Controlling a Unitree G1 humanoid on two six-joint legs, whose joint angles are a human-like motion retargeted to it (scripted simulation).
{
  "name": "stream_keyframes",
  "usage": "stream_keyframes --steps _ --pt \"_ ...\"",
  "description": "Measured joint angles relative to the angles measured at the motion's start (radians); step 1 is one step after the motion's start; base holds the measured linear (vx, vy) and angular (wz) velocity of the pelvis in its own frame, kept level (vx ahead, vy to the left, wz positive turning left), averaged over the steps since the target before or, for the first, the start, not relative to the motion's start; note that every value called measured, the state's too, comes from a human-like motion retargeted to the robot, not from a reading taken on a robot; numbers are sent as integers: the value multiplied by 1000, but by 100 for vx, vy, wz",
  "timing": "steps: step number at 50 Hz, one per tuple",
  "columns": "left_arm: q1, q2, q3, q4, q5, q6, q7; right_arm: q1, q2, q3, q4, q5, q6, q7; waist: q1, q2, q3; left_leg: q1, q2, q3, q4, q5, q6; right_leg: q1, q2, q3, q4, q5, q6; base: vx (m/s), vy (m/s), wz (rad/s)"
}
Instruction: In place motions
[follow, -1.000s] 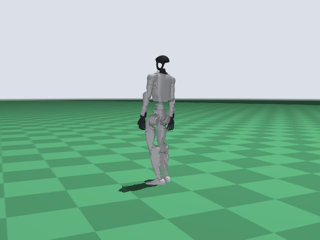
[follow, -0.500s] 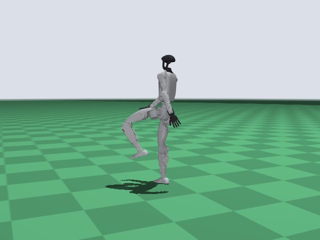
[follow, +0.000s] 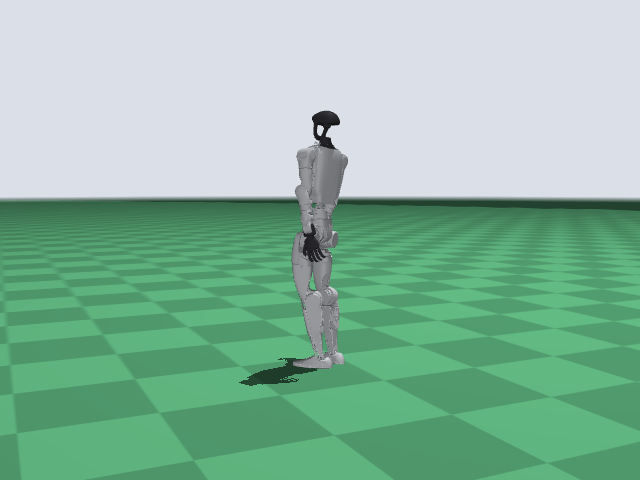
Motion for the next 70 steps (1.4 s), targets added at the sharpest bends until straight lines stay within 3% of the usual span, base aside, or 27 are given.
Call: stream_keyframes --steps 6,10,12,15,18,24,29,33,37,41,42,43,45,47,49,51,53,55,58,62,65,70 --pt "-132 21 -95 -77 -79 6 58 167 -82 -97 29 -93 7 4 -10 -5 91 -1 10 -36 5 14 35 -57 -21 5 200 -8 -4 -26 13 33" --pt "-216 -8 -126 -203 -103 3 18 269 -127 -147 71 -161 46 -6 2 27 110 -14 50 -23 13 7 41 -208 -48 1 480 182 -25 -23 9 -24" --pt "-284 -37 -106 -309 -127 -8 34 296 -151 -170 127 -142 59 -29 -22 35 149 -10 65 -20 11 7 44 -366 -33 64 718 279 -64 -34 11 -23" --pt "-393 -17 -129 -411 -187 -39 69 328 -180 -192 168 -125 91 -9 -88 51 207 -6 80 -37 13 18 59 -556 -89 23 1054 177 -109 -25 7 27" --pt "-489 -4 -105 -492 -165 -51 121 353 -199 -231 197 -115 110 -7 -176 78 240 -32 99 -91 12 39 69 -768 -118 -11 1310 117 -108 -20 1 80" --pt "-619 22 -117 -556 -186 -92 173 391 -215 -268 215 -84 104 -51 -286 107 266 -46 141 -76 5 57 64 -1016 -173 -62 1502 75 -95 -5 0 68" --pt "-636 38 -109 -562 -159 -95 174 360 -199 -252 192 -87 103 -38 -287 93 257 -40 137 -66 5 57 55 -962 -175 -45 1417 78 -79 2 -5 -16" --pt "-595 20 -106 -533 -163 -105 178 338 -164 -248 120 -86 92 -11 -237 72 219 -16 121 -35 -19 56 38 -790 -103 6 1231 109 -36 11 -8 -50" --pt "-526 -10 -95 -487 -158 -104 163 320 -128 -245 35 -44 66 26 -178 60 186 10 110 -10 -30 43 26 -566 54 114 937 174 21 19 -10 -48" --pt "-412 -52 -63 -409 -147 -96 152 269 -97 -216 -9 0 37 13 -142 52 138 28 88 -3 -23 14 16 -251 79 159 479 241 46 30 -8 -22" --pt "-384 -62 -53 -383 -144 -92 149 253 -93 -202 -7 12 30 6 -136 47 125 30 77 -5 -17 4 15 -175 69 149 364 212 57 38 -5 -4" --pt "-353 -69 -42 -355 -140 -87 146 233 -90 -184 2 23 24 0 -124 43 111 33 71 2 -7 -8 12 -106 61 127 270 82 50 43 -8 -27" --pt "-288 -75 -28 -291 -138 -78 135 183 -81 -142 40 44 17 2 -86 21 81 39 54 31 31 -37 6 -5 32 -13 122 -38 -15 52 -14 -54" --pt "-215 -71 -26 -240 -130 -60 117 125 -67 -110 78 54 31 44 -45 -13 57 7 33 30 110 -39 19 23 2 22 48 -18 7 46 -13 -59" --pt "-164 -60 -24 -188 -131 -45 102 56 -49 -83 94 69 55 100 -4 -47 71 -43 50 66 243 3 50 24 -15 104 46 -6 27 15 -9 -52" --pt "-137 -44 3 -127 -145 -34 95 -25 -21 -44 69 88 60 114 -7 -76 120 -143 116 71 481 93 88 37 -48 82 45 5 34 -15 -11 -3" --pt "-107 -27 29 -92 -159 -28 81 -93 14 -8 22 106 40 85 -9 -99 162 -243 188 87 709 191 156 48 -56 91 40 10 26 -16 -11 -4" --pt "-63 -13 35 -75 -147 -33 64 -149 40 5 -26 137 30 68 1 -112 190 -334 252 88 907 198 222 59 -49 103 43 10 13 5 -16 -13" --pt "-3 -13 38 -41 -89 -42 83 -203 74 -47 -91 227 65 114 80 -124 209 -497 340 34 1183 115 223 71 -30 128 39 18 -21 18 -17 -56" --pt "79 -29 39 -40 -45 -62 37 -289 119 -100 -187 368 65 143 191 -156 243 -747 357 -47 1452 55 224 73 -14 187 28 42 -78 1 -8 -69" --pt "114 -43 59 -27 -5 -61 -9 -351 125 -88 -254 383 43 116 249 -174 273 -892 397 -56 1581 28 224 87 -14 226 21 51 -101 -3 -6 -61" --pt "134 -54 79 5 -1 -47 -14 -401 132 -73 -315 326 27 110 291 -207 268 -987 413 11 1644 6 224 82 -45 221 27 53 -117 7 -5 -20"
